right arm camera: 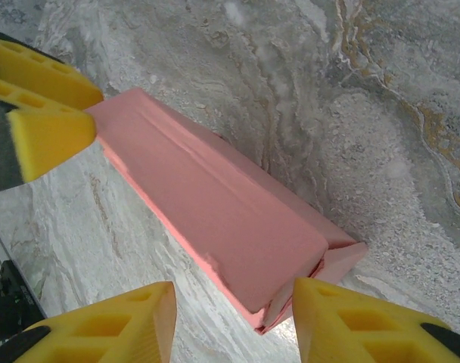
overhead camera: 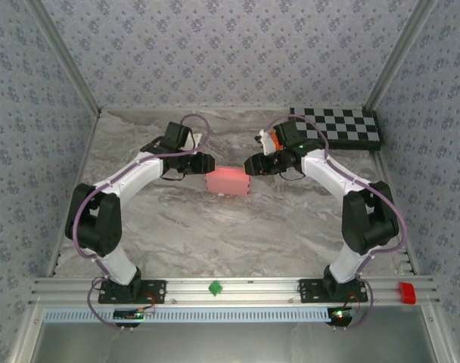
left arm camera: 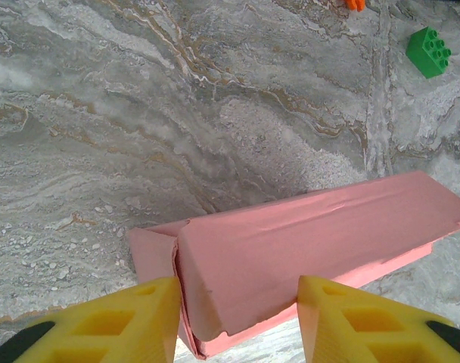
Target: Fold the paper box
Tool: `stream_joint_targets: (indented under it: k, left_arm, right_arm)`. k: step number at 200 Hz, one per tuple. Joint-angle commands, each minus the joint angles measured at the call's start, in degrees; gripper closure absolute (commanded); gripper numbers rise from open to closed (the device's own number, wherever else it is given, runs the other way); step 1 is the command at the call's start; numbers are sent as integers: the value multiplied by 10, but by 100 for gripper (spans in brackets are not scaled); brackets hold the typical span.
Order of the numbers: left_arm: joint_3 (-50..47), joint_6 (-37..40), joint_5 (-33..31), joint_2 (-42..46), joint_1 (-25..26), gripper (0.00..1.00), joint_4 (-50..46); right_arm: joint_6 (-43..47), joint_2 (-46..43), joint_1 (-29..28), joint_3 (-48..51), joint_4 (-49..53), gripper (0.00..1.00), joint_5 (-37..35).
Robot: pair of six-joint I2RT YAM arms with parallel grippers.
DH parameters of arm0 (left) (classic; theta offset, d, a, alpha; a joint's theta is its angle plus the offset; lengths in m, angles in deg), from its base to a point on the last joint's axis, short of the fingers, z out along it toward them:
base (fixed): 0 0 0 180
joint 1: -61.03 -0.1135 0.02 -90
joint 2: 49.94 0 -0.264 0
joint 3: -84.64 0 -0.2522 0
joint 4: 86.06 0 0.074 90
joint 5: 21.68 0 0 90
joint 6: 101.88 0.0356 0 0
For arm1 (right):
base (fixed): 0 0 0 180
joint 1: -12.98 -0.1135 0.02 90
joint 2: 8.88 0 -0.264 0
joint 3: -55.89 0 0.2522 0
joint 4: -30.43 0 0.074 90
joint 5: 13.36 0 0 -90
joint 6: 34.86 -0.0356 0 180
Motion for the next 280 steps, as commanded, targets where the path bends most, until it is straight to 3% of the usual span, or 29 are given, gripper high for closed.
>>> stream_joint_targets:
  k: [1,172,280]
  left_arm:
    - [-7,-1,-2,-4,3,56,-9]
    - [-55,-11,-3,3,4,56,8]
    - [-65,-19,-2,13,5,55,15]
  right_arm:
    - [-22,17,7,-16,9,55,-5]
    - [-33,28,9,60,-7,55,2]
    - [-7,49,9,17,42,56,-57]
